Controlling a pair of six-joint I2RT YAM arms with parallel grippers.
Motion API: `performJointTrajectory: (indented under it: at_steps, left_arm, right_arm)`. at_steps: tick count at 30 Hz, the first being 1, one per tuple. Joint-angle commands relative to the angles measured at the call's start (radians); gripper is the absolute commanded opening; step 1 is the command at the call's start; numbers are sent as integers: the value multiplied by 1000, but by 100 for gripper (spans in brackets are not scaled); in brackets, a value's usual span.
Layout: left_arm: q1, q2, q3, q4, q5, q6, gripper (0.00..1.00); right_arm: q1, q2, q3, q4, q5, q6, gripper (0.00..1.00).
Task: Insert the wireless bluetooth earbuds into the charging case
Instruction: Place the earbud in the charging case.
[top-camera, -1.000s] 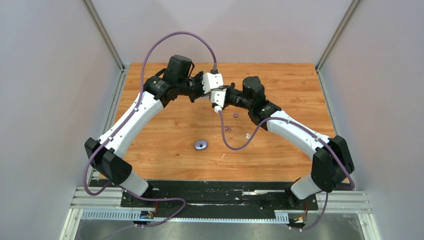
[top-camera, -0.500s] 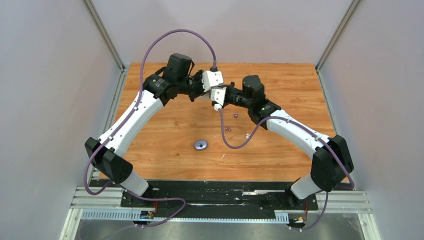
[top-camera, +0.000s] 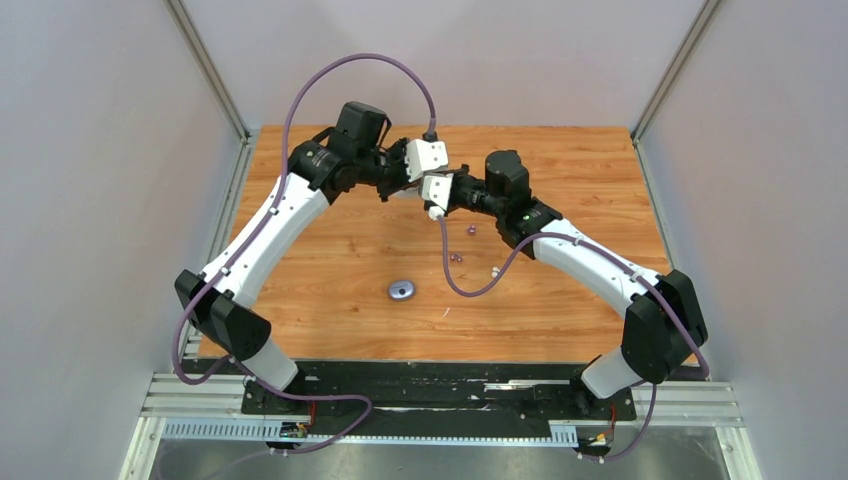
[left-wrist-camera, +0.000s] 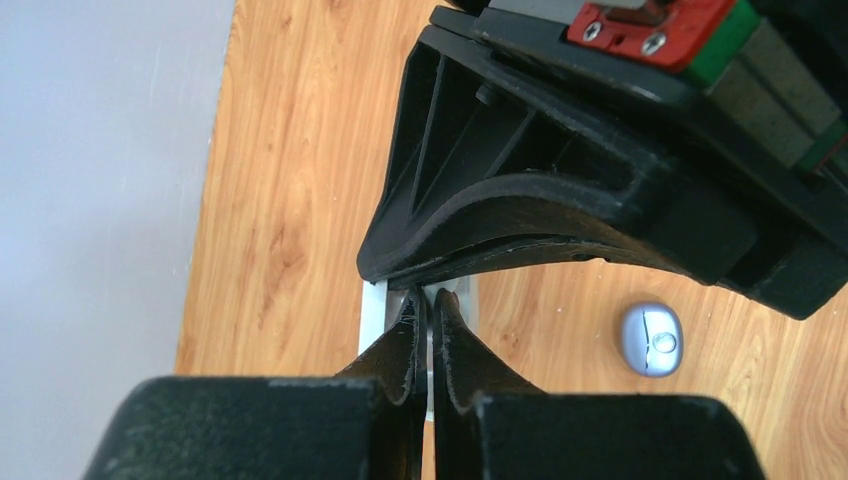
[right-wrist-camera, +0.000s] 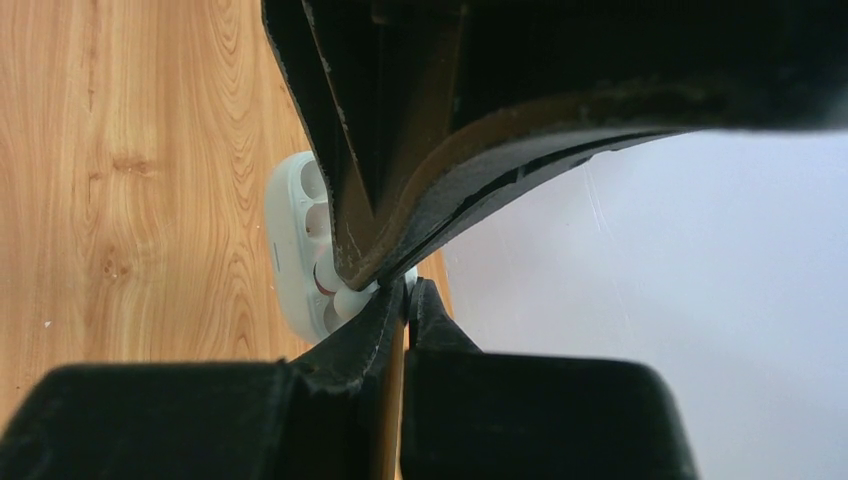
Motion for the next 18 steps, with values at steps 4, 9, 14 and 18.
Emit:
performJointTrajectory:
  at_steps: [4,9,14,18]
  left_arm:
    - [-79,81,86,-149,34,163,2]
    - [-97,106,107,-143,-22,98,1]
    - [-105,104,105,-137,-37,50,8]
    - [-105,105,90,-137,-19,30,10]
  right_arm:
    - [31,23,90,13,55,131,0]
    - [37,25,100,16,66,139,0]
    - [41,22,98,16,74,145,0]
    - [45,23,99,20,74,154,0]
